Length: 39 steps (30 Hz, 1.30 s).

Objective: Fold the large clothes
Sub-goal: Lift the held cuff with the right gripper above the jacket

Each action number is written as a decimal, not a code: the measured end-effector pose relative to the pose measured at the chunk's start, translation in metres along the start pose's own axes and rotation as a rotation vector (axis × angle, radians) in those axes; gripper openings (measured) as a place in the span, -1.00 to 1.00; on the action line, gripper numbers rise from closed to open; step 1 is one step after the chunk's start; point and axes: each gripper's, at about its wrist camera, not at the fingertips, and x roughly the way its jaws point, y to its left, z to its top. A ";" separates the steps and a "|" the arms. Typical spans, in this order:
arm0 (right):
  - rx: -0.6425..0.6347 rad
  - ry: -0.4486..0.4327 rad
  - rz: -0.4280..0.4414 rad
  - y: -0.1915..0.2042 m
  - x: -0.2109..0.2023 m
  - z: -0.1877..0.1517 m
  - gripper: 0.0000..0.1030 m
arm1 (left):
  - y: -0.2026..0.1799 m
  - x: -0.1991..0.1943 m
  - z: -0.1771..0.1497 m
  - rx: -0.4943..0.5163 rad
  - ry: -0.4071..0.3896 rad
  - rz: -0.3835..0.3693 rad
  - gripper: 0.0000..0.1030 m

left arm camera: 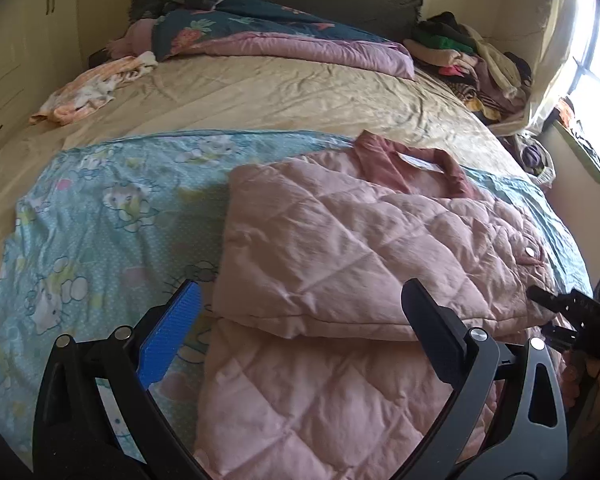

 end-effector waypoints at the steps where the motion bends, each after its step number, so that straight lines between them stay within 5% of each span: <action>1: -0.019 -0.008 -0.003 0.003 -0.001 -0.001 -0.44 | 0.002 0.001 0.000 -0.008 0.001 -0.002 0.82; 5: -0.166 -0.047 -0.032 0.029 -0.008 -0.003 -0.69 | 0.010 0.005 0.002 -0.040 0.013 -0.011 0.82; 11: -0.403 -0.167 -0.012 0.090 -0.039 0.021 -0.73 | 0.013 0.006 0.009 -0.067 0.009 -0.030 0.82; 16: -0.467 -0.202 0.001 0.106 -0.048 0.043 -0.73 | 0.017 0.007 0.018 -0.094 0.003 -0.041 0.82; 39: -0.317 -0.073 -0.180 0.039 0.012 0.058 -0.63 | -0.033 0.065 0.017 -0.044 0.099 -0.102 0.82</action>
